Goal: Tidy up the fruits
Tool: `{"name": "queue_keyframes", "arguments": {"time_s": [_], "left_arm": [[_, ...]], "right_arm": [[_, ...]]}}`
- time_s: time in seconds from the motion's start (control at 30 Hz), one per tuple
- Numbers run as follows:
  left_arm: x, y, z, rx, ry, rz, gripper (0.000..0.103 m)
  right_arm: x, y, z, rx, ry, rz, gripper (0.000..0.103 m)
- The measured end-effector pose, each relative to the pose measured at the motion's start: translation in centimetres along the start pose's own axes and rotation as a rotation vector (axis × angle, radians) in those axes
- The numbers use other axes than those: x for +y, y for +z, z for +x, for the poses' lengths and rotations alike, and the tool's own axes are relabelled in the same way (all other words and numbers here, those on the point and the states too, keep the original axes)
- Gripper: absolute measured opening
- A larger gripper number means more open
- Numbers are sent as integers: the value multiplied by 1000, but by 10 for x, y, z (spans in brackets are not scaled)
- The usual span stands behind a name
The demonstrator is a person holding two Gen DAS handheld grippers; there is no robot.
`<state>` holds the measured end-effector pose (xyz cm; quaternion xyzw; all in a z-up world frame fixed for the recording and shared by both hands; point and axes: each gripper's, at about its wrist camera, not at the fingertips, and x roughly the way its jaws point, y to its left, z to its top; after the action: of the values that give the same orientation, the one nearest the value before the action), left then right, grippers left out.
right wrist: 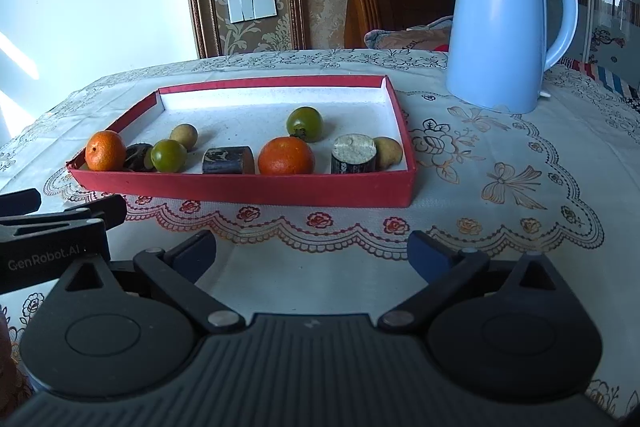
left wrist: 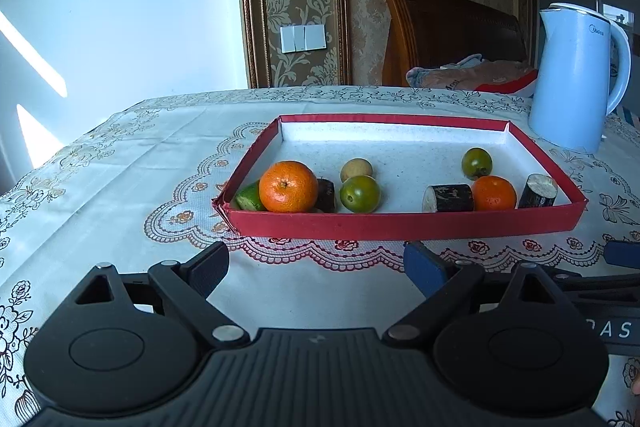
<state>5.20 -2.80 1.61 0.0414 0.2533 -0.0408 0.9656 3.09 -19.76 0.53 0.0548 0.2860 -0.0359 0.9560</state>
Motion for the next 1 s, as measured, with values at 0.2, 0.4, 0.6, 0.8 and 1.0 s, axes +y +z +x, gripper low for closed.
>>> {"name": "queue_keyframes", "arguments": {"time_s": [0.2, 0.4, 0.6, 0.8, 1.0], "left_arm": [[-1, -1, 2, 5, 2, 1, 95], [1, -2, 4, 7, -1, -10, 95], [1, -2, 3, 5, -3, -3, 95], [0, -3, 2, -2, 0, 2, 95], [-1, -3, 2, -4, 1, 4, 95]], "right_arm": [[0, 0, -3, -25, 21, 14, 102], [1, 0, -4, -35, 34, 11, 102], [1, -1, -5, -43, 36, 6, 102], [0, -2, -5, -43, 37, 11, 102], [0, -2, -5, -48, 39, 11, 102]]}}
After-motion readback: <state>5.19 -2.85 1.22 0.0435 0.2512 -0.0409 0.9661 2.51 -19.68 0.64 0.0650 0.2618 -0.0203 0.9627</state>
